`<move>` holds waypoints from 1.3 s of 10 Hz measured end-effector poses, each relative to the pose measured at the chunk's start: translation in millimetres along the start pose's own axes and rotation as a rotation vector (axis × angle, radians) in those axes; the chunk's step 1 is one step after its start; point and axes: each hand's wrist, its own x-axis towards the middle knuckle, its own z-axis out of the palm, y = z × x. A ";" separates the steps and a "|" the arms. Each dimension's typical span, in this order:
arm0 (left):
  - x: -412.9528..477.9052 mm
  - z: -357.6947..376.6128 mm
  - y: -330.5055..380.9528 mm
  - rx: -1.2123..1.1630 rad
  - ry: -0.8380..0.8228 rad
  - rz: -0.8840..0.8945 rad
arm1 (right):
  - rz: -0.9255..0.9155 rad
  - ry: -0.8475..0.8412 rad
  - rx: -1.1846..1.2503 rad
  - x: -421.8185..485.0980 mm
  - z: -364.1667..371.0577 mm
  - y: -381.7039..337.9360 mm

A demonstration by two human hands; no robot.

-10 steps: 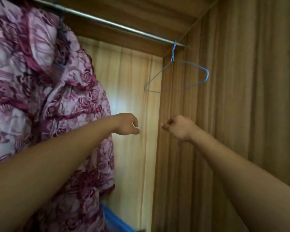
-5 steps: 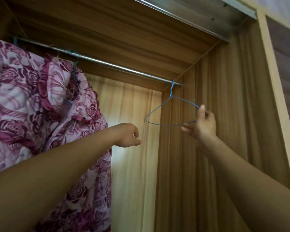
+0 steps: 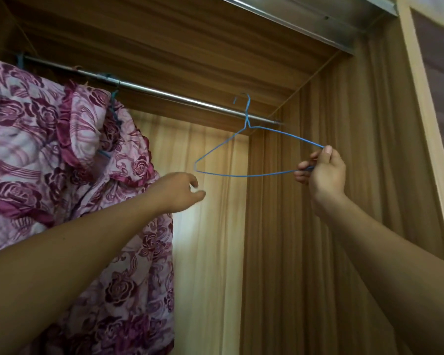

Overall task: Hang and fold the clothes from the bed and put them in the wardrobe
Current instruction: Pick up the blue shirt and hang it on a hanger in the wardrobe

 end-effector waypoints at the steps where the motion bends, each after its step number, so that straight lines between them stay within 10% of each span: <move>1: -0.5 4.5 -5.8 -0.049 0.070 -0.066 | 0.012 0.009 0.012 -14.6 -17.0 15.0; 5: -95.2 86.9 -32.6 -0.905 -0.641 -0.317 | 0.829 -0.429 -0.172 -159.6 -84.6 150.6; 9: -217.3 177.7 -61.2 -0.519 -1.033 -0.461 | 1.281 -0.871 -0.728 -365.9 -187.6 262.3; 11: -253.0 205.3 -49.4 -0.346 -1.141 -0.444 | 1.081 -1.335 -1.015 -451.2 -257.1 279.3; 13: -273.9 224.0 -30.9 -0.213 -1.228 -0.402 | 1.054 -1.303 -1.250 -487.6 -283.5 295.9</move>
